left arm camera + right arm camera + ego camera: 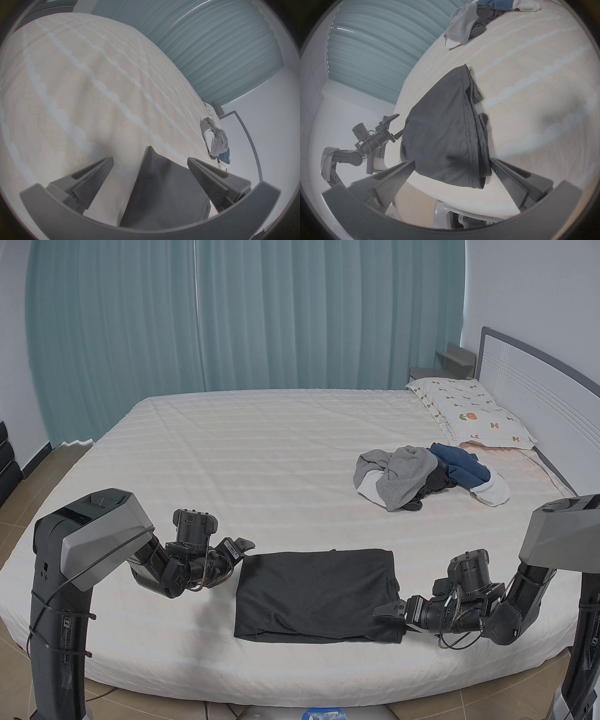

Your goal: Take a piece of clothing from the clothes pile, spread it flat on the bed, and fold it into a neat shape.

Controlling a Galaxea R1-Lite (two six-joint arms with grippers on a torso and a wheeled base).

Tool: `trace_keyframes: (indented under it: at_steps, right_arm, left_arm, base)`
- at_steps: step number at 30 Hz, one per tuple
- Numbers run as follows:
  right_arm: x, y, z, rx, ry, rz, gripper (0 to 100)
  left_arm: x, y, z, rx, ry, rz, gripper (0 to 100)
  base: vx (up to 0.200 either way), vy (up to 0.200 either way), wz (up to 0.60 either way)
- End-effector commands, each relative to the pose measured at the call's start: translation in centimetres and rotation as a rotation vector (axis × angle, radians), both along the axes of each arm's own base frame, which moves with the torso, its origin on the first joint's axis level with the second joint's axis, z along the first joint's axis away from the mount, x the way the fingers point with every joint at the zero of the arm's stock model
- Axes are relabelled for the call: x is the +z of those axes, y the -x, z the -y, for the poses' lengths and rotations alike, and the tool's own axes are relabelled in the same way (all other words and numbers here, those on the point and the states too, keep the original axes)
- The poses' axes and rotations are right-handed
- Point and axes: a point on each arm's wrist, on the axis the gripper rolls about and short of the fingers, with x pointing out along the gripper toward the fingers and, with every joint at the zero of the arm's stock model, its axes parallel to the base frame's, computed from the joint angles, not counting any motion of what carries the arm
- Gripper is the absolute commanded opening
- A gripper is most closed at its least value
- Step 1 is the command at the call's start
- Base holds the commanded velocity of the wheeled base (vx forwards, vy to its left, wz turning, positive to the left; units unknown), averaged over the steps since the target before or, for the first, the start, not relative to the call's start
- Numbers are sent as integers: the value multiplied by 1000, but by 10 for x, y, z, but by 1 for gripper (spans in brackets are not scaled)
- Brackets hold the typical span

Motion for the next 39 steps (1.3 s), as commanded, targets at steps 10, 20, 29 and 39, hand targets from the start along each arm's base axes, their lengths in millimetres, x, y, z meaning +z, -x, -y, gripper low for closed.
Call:
trace_keyframes:
  at_steps: [10,20,29,39]
  right_arm:
    - [-12,4,-5,34,38,-18,0]
    - [-14,10,2,32,92,-13,0]
    - [-14,14,4,38,101,-13,0]
    - [-15,16,16,68,157,28,0]
  left_arm:
    - [5,1,-1,-1,1,6,100]
    - [5,1,0,-4,-2,6,100]
    - [23,26,-6,-83,-101,22,100]
    - [22,52,-1,-142,-146,-40,100]
  base:
    - [0,0,0]
    - [0,0,0]
    - [0,0,0]
    - [0,0,0]
